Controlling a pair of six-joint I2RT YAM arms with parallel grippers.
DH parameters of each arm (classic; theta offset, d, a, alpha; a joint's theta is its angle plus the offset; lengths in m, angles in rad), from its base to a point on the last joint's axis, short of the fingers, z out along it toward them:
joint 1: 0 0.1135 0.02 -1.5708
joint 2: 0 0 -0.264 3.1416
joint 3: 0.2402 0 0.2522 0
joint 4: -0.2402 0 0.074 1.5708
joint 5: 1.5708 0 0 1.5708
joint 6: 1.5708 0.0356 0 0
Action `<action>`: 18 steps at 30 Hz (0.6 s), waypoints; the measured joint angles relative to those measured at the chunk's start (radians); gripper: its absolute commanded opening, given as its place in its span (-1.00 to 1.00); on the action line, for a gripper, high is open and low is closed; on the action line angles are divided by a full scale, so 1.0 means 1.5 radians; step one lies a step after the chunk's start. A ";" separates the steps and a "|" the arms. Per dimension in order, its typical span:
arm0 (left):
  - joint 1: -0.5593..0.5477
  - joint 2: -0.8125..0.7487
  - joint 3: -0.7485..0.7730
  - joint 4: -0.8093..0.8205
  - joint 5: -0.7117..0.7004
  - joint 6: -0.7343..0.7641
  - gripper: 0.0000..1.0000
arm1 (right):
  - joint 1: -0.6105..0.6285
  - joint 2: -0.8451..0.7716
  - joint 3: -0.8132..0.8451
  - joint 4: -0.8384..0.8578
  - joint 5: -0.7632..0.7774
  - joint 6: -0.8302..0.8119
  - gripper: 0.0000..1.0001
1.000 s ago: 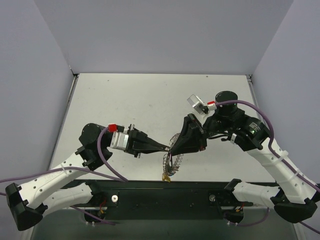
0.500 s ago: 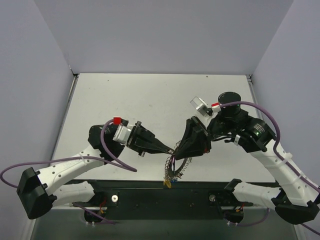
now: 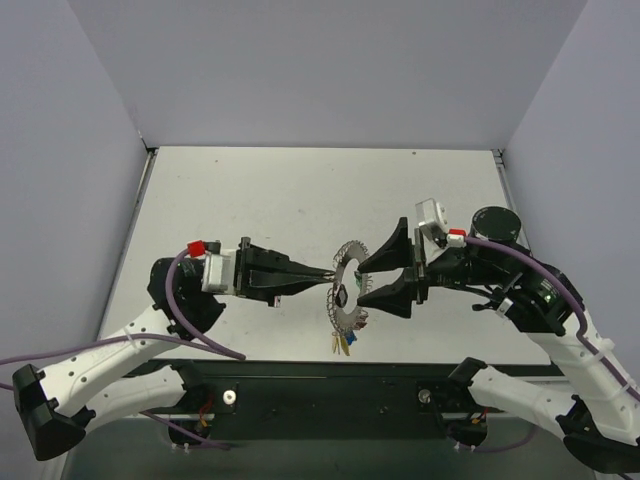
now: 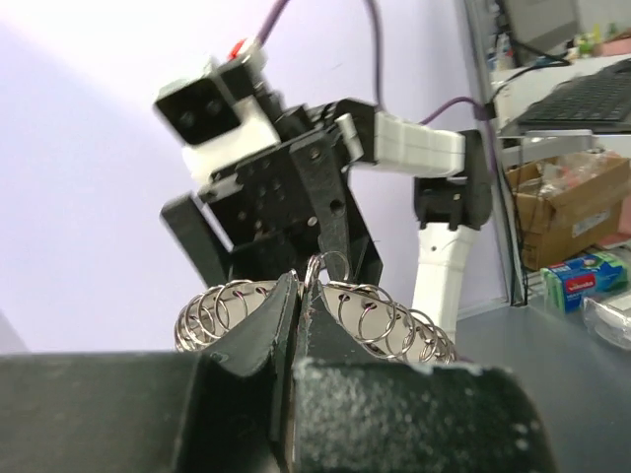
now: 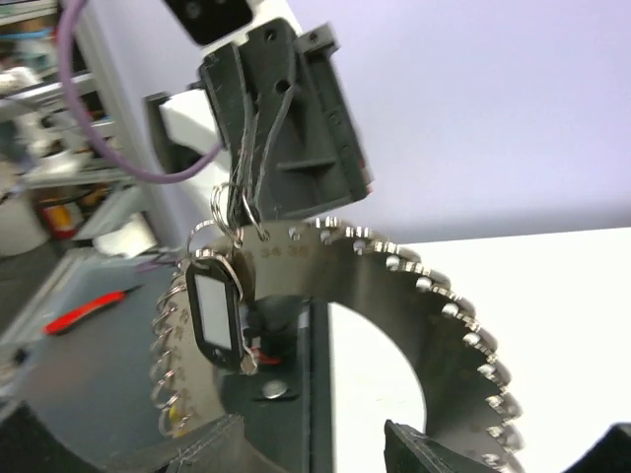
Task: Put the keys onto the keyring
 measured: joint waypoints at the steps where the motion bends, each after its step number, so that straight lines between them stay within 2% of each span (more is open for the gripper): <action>1: -0.002 -0.005 0.002 -0.024 -0.014 0.009 -1.00 | 0.000 -0.009 -0.005 0.010 0.022 0.000 0.06; 6: -0.009 -0.011 0.016 -0.151 -0.085 0.041 -1.00 | -0.001 -0.023 -0.014 0.080 0.088 0.014 -0.10; 11: -0.014 -0.012 0.040 -0.277 -0.159 0.061 -1.00 | 0.001 -0.009 -0.014 0.145 0.119 0.034 -0.13; 18: -0.015 -0.016 0.055 -0.394 -0.234 0.084 -1.00 | 0.019 0.035 -0.014 0.182 0.148 0.047 -0.15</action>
